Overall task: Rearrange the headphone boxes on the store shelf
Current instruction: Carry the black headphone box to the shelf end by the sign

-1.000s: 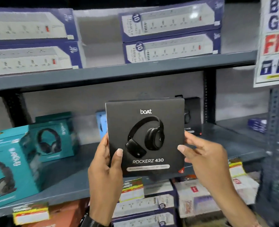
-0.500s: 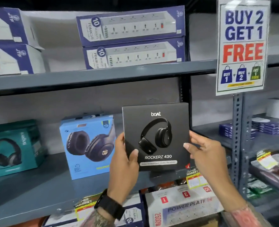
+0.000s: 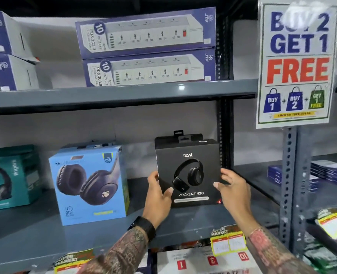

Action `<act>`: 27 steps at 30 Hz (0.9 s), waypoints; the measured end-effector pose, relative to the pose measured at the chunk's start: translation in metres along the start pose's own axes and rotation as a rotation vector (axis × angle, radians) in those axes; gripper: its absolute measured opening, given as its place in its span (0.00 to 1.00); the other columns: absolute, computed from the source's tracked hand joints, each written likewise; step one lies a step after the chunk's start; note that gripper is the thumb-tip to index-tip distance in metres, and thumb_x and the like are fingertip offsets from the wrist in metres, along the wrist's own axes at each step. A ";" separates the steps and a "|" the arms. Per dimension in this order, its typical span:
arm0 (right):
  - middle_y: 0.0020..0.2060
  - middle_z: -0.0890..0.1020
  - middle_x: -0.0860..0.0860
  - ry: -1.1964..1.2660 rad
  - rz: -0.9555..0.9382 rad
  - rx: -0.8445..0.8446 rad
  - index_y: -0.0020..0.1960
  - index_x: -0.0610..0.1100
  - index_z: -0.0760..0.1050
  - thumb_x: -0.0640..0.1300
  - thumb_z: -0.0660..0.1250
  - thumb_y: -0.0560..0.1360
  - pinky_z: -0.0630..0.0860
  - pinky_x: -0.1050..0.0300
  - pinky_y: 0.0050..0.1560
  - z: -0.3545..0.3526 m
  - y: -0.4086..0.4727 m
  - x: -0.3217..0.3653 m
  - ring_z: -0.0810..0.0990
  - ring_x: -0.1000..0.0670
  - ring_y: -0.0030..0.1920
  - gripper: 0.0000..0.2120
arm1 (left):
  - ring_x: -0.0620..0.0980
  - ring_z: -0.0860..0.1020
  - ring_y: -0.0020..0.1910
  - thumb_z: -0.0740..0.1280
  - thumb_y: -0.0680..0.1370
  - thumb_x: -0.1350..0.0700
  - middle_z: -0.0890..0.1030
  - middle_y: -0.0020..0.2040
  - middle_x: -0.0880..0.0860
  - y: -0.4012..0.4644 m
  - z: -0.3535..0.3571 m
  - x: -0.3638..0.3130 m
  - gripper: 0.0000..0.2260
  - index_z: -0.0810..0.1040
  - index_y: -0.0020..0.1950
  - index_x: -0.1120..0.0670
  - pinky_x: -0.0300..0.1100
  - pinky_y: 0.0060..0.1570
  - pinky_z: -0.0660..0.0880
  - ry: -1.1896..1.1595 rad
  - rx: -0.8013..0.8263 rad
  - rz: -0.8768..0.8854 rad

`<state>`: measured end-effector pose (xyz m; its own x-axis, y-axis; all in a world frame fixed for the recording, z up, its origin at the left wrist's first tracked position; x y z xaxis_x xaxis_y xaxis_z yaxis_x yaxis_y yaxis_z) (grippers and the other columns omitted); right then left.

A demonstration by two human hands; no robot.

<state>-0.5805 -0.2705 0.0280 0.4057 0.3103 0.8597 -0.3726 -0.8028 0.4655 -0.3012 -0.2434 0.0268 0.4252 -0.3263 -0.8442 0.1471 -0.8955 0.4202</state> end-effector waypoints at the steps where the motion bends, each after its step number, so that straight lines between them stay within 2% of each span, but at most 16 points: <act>1: 0.61 0.88 0.47 0.016 -0.005 0.008 0.67 0.50 0.83 0.36 0.79 0.72 0.79 0.56 0.56 0.001 0.001 -0.002 0.84 0.60 0.43 0.26 | 0.52 0.74 0.77 0.65 0.84 0.67 0.75 0.77 0.55 0.001 0.001 0.003 0.29 0.57 0.81 0.56 0.55 0.82 0.68 -0.015 -0.003 0.008; 3: 0.61 0.88 0.47 0.045 -0.004 0.028 0.67 0.52 0.82 0.35 0.78 0.72 0.82 0.49 0.59 0.005 0.000 -0.006 0.86 0.58 0.44 0.26 | 0.50 0.73 0.78 0.65 0.84 0.67 0.74 0.77 0.52 0.003 0.004 0.007 0.29 0.57 0.81 0.55 0.53 0.83 0.66 -0.041 0.004 0.030; 5: 0.61 0.87 0.49 0.068 -0.011 0.061 0.69 0.53 0.81 0.38 0.78 0.73 0.83 0.44 0.61 0.009 0.003 -0.012 0.87 0.55 0.47 0.26 | 0.41 0.74 0.76 0.65 0.85 0.66 0.75 0.75 0.46 0.005 0.008 0.013 0.27 0.58 0.80 0.51 0.48 0.82 0.67 -0.089 0.039 0.041; 7: 0.59 0.86 0.53 0.109 -0.038 0.094 0.71 0.54 0.79 0.48 0.79 0.74 0.82 0.47 0.62 0.011 0.007 -0.012 0.86 0.56 0.52 0.26 | 0.31 0.76 0.70 0.64 0.87 0.60 0.76 0.75 0.43 0.011 0.007 0.016 0.22 0.62 0.78 0.47 0.40 0.77 0.71 -0.185 0.051 0.008; 8: 0.61 0.84 0.55 0.153 -0.039 0.119 0.73 0.55 0.77 0.57 0.78 0.73 0.80 0.52 0.63 0.012 0.010 -0.010 0.84 0.57 0.56 0.29 | 0.31 0.78 0.68 0.64 0.88 0.56 0.76 0.77 0.45 0.016 0.004 0.017 0.20 0.64 0.78 0.46 0.37 0.73 0.73 -0.256 0.023 -0.035; 10: 0.71 0.77 0.59 0.319 0.048 0.215 0.78 0.59 0.69 0.75 0.72 0.67 0.71 0.56 0.68 0.020 0.018 -0.008 0.77 0.58 0.68 0.44 | 0.41 0.75 0.75 0.61 0.88 0.45 0.71 0.82 0.50 0.027 0.001 0.021 0.26 0.61 0.84 0.50 0.41 0.76 0.70 -0.372 -0.029 -0.147; 12: 0.81 0.66 0.61 0.489 0.171 0.374 0.83 0.61 0.60 0.85 0.66 0.60 0.62 0.50 0.80 0.041 0.024 -0.003 0.65 0.57 0.79 0.56 | 0.49 0.68 0.83 0.56 0.86 0.35 0.66 0.85 0.50 0.037 0.008 0.017 0.33 0.57 0.88 0.48 0.50 0.84 0.62 -0.414 0.008 -0.207; 13: 0.84 0.60 0.61 0.529 0.205 0.443 0.84 0.61 0.57 0.86 0.63 0.60 0.55 0.47 0.83 0.051 0.026 0.000 0.59 0.58 0.82 0.59 | 0.51 0.68 0.83 0.53 0.85 0.32 0.68 0.85 0.50 0.043 0.014 0.015 0.35 0.60 0.87 0.49 0.53 0.85 0.61 -0.453 0.032 -0.214; 14: 0.85 0.55 0.61 0.551 0.230 0.486 0.85 0.60 0.53 0.87 0.60 0.61 0.49 0.47 0.85 0.061 0.028 0.002 0.53 0.60 0.82 0.59 | 0.52 0.73 0.81 0.52 0.84 0.30 0.73 0.83 0.52 0.046 0.019 0.015 0.35 0.67 0.85 0.50 0.55 0.84 0.64 -0.534 0.035 -0.228; 16: 0.86 0.51 0.60 0.596 0.286 0.498 0.85 0.59 0.51 0.88 0.56 0.62 0.45 0.46 0.85 0.074 0.033 0.001 0.49 0.59 0.83 0.59 | 0.52 0.82 0.73 0.51 0.82 0.27 0.83 0.75 0.53 0.055 0.021 0.016 0.36 0.78 0.77 0.49 0.55 0.79 0.71 -0.669 -0.020 -0.258; 18: 0.86 0.53 0.58 0.632 0.331 0.473 0.85 0.59 0.54 0.89 0.56 0.60 0.46 0.43 0.85 0.082 0.038 -0.004 0.50 0.55 0.85 0.61 | 0.52 0.83 0.71 0.50 0.81 0.26 0.86 0.71 0.52 0.065 0.018 0.017 0.38 0.80 0.76 0.50 0.53 0.76 0.75 -0.706 -0.067 -0.281; 19: 0.86 0.56 0.56 0.652 0.350 0.481 0.84 0.59 0.57 0.89 0.56 0.59 0.49 0.41 0.85 0.085 0.041 -0.006 0.53 0.52 0.85 0.61 | 0.51 0.85 0.67 0.49 0.81 0.26 0.88 0.67 0.52 0.069 0.017 0.019 0.39 0.81 0.74 0.51 0.50 0.70 0.80 -0.730 -0.077 -0.296; 20: 0.85 0.59 0.54 0.672 0.374 0.500 0.84 0.58 0.59 0.89 0.57 0.59 0.52 0.38 0.85 0.090 0.042 -0.008 0.57 0.50 0.85 0.61 | 0.49 0.89 0.61 0.49 0.82 0.26 0.90 0.62 0.51 0.074 0.019 0.022 0.38 0.84 0.70 0.51 0.46 0.60 0.85 -0.769 -0.058 -0.320; 21: 0.85 0.62 0.51 0.682 0.399 0.512 0.84 0.57 0.61 0.89 0.56 0.59 0.54 0.36 0.84 0.092 0.044 -0.011 0.59 0.48 0.84 0.61 | 0.49 0.90 0.56 0.49 0.81 0.25 0.91 0.58 0.52 0.080 0.021 0.026 0.38 0.86 0.66 0.51 0.44 0.53 0.87 -0.789 -0.048 -0.341; 25: 0.79 0.72 0.45 0.653 0.437 0.504 0.81 0.53 0.67 0.84 0.54 0.65 0.62 0.34 0.81 0.095 0.052 -0.018 0.69 0.42 0.80 0.54 | 0.52 0.91 0.52 0.51 0.79 0.23 0.91 0.60 0.56 0.095 0.023 0.039 0.39 0.88 0.62 0.51 0.49 0.57 0.81 -0.810 -0.045 -0.379; 27: 0.72 0.80 0.43 0.659 0.454 0.500 0.78 0.51 0.73 0.81 0.53 0.70 0.70 0.34 0.77 0.098 0.056 -0.023 0.77 0.41 0.73 0.47 | 0.55 0.90 0.56 0.53 0.77 0.21 0.90 0.61 0.57 0.096 0.025 0.047 0.40 0.89 0.63 0.50 0.52 0.59 0.82 -0.808 -0.029 -0.395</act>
<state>-0.5285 -0.3725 0.0136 -0.3014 0.0169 0.9534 0.0844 -0.9954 0.0443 -0.2899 -0.3524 0.0195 -0.4178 -0.1196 -0.9007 0.1768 -0.9830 0.0485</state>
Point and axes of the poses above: each hand's wrist, its own y-axis towards the middle knuckle, its own z-axis out of the palm, x = y × z, the point moved 9 cm from there along y, towards the middle knuckle
